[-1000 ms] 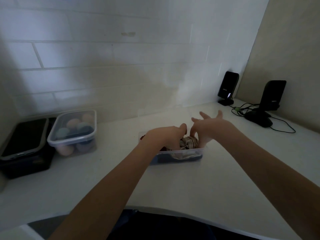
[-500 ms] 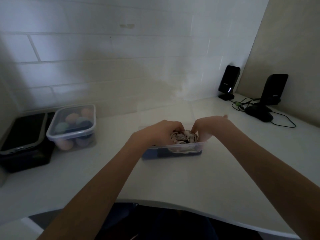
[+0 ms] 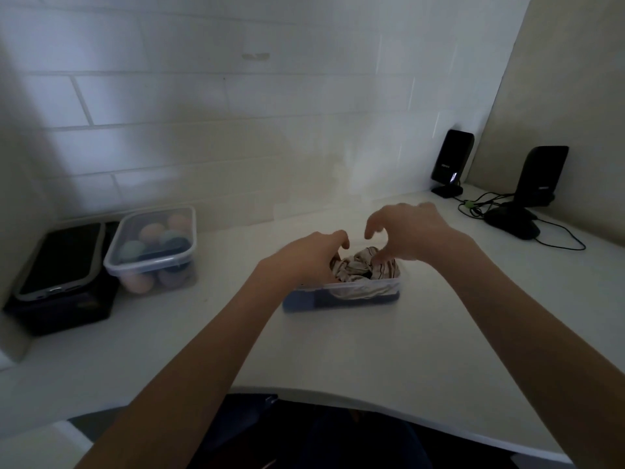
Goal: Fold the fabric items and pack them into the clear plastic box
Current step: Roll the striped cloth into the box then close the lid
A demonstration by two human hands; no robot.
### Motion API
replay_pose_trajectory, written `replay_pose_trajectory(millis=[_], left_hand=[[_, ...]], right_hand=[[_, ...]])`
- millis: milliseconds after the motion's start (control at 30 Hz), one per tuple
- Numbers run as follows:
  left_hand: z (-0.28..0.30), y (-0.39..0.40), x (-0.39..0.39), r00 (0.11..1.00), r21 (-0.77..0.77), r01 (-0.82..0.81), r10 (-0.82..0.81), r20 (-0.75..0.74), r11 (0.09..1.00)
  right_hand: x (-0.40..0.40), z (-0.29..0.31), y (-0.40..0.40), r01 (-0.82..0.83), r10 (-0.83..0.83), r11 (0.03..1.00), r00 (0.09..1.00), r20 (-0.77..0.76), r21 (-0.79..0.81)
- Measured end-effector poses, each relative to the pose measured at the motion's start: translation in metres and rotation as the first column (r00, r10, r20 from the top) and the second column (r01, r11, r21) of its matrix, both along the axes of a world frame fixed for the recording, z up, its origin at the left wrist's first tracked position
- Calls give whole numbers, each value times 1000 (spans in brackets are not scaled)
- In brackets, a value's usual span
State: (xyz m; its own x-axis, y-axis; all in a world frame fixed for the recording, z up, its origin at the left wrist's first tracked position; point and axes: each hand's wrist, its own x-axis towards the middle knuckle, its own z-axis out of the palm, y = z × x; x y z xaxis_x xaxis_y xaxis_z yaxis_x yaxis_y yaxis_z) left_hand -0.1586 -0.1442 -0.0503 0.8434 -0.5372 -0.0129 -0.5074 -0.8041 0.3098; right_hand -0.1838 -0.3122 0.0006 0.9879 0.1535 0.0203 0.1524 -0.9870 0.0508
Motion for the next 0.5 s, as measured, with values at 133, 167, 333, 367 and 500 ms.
replay_pose_trajectory(millis=[133,167,333,367,500], left_hand=[[1,1,2,998,16,7,-6,-60,1000],[2,1,1,998,20,14,-12,-67,1000],[4,0,4,995,68,32,-25,-101,997],[5,-1,5,994,86,36,-27,-107,996],[4,-4,9,993,158,45,-27,-111,986]], right_hand=[[7,-13,11,-100,112,988,988,-103,120],[10,-19,13,-102,111,993,983,-148,66],[23,-27,17,-132,99,988,945,-311,-85],[24,-26,17,-141,100,986,930,-353,-93],[25,-21,18,-176,103,977,881,-461,-118]])
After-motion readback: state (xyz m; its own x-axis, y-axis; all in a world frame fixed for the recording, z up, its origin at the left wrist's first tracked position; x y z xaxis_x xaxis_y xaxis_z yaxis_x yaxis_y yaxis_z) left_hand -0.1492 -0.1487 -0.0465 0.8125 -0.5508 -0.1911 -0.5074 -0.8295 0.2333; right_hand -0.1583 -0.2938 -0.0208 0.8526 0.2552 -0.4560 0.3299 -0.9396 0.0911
